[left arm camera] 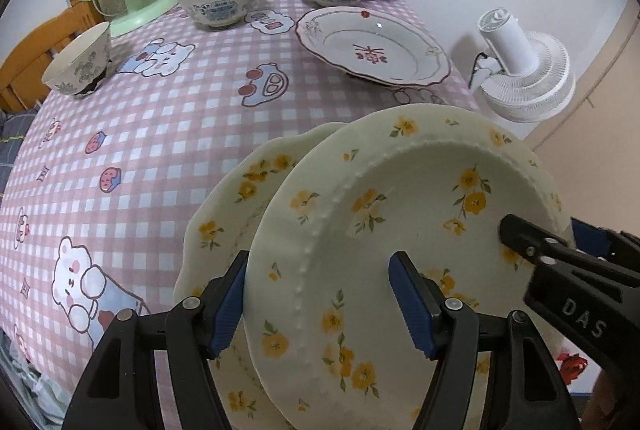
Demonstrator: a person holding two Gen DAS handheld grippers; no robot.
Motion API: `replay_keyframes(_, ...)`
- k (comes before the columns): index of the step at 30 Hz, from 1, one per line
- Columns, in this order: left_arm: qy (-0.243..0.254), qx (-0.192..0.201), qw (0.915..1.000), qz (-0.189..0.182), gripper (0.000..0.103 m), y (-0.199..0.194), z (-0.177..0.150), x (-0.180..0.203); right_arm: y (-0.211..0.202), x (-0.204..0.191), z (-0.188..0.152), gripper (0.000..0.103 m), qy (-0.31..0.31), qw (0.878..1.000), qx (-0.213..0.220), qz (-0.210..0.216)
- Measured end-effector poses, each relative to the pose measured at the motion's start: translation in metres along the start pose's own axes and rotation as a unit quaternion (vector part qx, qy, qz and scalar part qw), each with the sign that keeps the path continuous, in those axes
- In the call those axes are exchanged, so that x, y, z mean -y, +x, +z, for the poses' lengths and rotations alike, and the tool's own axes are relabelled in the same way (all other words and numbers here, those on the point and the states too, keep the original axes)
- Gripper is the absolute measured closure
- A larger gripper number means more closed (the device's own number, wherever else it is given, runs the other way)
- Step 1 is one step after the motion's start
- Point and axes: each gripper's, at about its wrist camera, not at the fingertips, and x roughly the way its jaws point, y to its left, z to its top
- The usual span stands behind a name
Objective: Organize plates and bowls
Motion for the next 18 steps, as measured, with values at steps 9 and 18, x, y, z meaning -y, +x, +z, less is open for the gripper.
replay_keyframes(9,-0.016,-0.009,0.9997,0.014,0.031,0.012,0.000,-0.002,0.008,-0.003,0.006,0.047,-0.019,1.000,0.000,0.006)
replay_keyframes(18,-0.010,0.005,0.9989,0.046,0.027,0.015,0.001,0.003,0.013,-0.003,0.005,0.050,-0.025,1.000,-0.005,0.007)
